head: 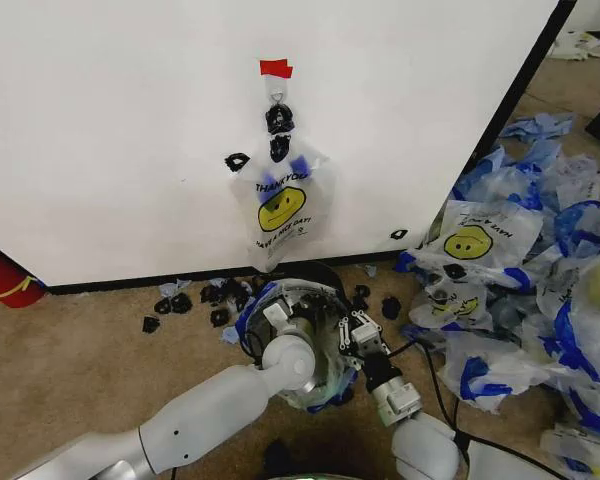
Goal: Pick up the garbage bag from the wall and place it over the trash bin.
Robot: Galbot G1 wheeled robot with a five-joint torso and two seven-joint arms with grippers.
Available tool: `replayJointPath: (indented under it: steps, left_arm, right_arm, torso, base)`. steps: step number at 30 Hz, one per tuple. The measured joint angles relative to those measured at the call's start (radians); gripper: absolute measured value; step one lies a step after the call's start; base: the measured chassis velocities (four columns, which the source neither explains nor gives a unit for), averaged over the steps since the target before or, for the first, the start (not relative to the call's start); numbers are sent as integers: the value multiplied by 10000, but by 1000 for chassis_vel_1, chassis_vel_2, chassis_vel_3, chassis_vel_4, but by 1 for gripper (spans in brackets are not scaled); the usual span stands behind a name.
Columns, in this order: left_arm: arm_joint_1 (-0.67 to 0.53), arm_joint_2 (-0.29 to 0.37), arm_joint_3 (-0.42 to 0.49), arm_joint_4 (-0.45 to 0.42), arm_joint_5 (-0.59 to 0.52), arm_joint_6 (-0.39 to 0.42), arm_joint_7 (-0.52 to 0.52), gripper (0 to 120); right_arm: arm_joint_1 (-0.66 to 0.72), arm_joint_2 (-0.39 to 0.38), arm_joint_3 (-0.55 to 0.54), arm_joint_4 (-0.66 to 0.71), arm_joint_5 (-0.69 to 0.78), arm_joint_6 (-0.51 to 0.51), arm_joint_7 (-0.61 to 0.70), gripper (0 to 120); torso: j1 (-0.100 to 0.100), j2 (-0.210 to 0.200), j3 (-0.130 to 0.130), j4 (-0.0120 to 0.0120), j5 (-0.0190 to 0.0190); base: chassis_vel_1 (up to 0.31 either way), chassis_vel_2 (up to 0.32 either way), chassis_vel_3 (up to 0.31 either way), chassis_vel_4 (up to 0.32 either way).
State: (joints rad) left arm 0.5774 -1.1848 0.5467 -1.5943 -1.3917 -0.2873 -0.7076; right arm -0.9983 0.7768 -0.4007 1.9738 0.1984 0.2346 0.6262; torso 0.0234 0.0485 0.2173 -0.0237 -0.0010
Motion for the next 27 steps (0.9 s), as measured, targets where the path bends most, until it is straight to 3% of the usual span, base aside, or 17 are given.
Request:
replayJointPath:
  steps: [6, 27]
  left_arm:
    - [75, 422, 271, -753, -85, 168, -322, 0]
    - [87, 1224, 744, -2047, -350, 305, -626, 0]
  right_arm:
    - [174, 158, 36, -268, 96, 11, 16, 0]
    - [436, 593, 38, -889, 700, -407, 525, 0]
  torso:
    - [0, 0, 0, 1, 0]
    - [0, 0, 0, 0, -1]
  base:
    - [0, 0, 0, 0]
    - [0, 0, 0, 0]
